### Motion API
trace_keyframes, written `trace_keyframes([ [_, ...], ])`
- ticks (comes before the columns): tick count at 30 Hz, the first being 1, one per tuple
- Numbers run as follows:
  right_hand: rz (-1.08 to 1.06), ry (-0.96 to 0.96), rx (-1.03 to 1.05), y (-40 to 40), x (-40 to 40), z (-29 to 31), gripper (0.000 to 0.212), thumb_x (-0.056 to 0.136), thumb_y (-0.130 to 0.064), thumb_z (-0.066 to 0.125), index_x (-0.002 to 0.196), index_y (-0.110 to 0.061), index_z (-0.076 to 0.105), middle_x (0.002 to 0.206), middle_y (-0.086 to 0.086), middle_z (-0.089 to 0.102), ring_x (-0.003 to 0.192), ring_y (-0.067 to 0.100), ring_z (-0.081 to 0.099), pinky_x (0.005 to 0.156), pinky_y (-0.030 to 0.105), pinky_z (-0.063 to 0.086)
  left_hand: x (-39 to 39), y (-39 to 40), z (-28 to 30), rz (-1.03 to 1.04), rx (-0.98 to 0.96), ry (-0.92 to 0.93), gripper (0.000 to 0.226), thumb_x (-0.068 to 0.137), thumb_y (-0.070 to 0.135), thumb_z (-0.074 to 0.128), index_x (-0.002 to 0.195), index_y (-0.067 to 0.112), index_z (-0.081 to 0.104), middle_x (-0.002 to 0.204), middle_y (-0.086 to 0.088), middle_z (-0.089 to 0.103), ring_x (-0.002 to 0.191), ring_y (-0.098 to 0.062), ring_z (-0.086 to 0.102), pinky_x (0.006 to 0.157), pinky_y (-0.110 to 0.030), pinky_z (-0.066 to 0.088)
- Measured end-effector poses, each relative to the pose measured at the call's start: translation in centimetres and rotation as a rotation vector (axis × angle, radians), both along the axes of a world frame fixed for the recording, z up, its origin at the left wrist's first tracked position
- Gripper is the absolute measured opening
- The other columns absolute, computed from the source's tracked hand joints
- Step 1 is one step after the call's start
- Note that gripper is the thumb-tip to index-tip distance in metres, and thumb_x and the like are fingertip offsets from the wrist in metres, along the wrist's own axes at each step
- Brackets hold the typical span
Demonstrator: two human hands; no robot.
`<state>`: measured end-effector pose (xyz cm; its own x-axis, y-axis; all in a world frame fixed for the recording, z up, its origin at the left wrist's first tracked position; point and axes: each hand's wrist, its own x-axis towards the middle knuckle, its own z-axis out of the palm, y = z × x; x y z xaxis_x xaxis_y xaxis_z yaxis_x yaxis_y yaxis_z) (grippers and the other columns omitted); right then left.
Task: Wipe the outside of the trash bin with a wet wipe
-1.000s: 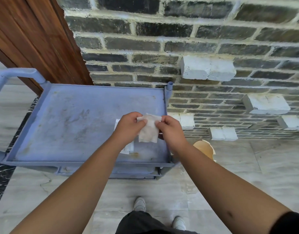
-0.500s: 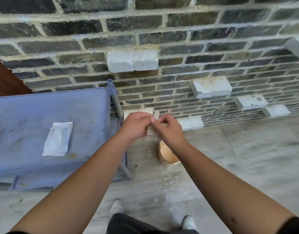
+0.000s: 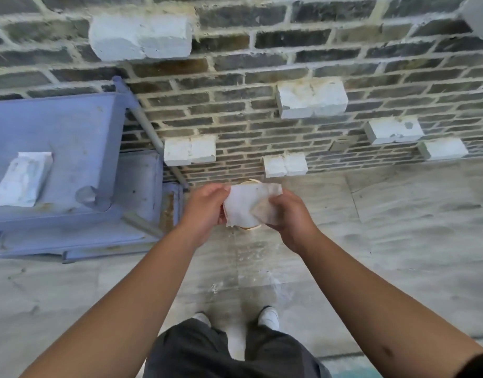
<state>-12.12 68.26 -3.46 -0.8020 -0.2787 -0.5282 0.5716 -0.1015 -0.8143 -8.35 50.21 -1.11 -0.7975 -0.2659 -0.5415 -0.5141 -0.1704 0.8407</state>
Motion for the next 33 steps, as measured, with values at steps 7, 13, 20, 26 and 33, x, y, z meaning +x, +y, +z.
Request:
trace_keyframes([
  [7,-0.049,-0.031,0.061,-1.8,0.3,-6.8,0.024,0.082,0.000,0.058,0.098,-0.011,0.072,0.091,0.007,0.074,0.082,0.026,0.069,0.067,0.036,0.052,-0.1,-1.7,-6.9,0.052,0.064,-0.037,0.025,0.099,0.025,0.051,0.077,0.023,0.062,0.076,-0.006,0.061,0.068,-0.023,0.057,0.059,-0.034,0.049],
  [13,-0.055,-0.077,-0.014,-1.8,0.9,-17.1,0.023,0.083,0.004,0.057,0.099,-0.009,0.066,0.085,0.006,0.072,0.072,0.019,0.068,0.050,0.028,0.049,0.8,-3.8,-17.8,-0.072,0.141,-0.039,0.004,0.096,0.014,0.057,0.097,0.017,0.060,0.096,-0.007,0.068,0.083,-0.026,0.065,0.064,-0.040,0.053],
  [20,-0.096,-0.093,-0.011,-3.0,1.7,-35.9,0.023,0.087,-0.007,0.068,0.109,0.001,0.069,0.109,0.024,0.071,0.105,0.042,0.066,0.093,0.052,0.053,1.2,-4.5,-37.2,-0.063,0.049,0.042,0.023,0.087,-0.004,0.064,0.089,0.019,0.068,0.088,-0.007,0.075,0.080,-0.023,0.069,0.069,-0.037,0.055],
  [26,-0.095,0.032,-0.104,-1.1,-1.5,-50.6,0.031,0.086,0.001,0.055,0.116,0.011,0.059,0.107,0.025,0.070,0.097,0.035,0.068,0.081,0.038,0.057,-3.3,-3.8,-54.4,-0.151,-0.051,0.166,0.020,0.088,-0.001,0.063,0.086,0.018,0.067,0.073,-0.007,0.068,0.064,-0.016,0.057,0.059,-0.027,0.045],
  [33,-0.190,0.046,-0.304,3.7,-6.4,-54.5,0.036,0.080,-0.014,0.056,0.114,-0.008,0.062,0.109,0.015,0.070,0.097,0.032,0.068,0.064,0.038,0.057,-7.1,-1.6,-62.1,-0.468,-0.713,0.496,0.029,0.074,0.047,0.055,0.102,0.043,0.057,0.108,0.019,0.064,0.099,0.002,0.052,0.087,-0.025,0.037],
])
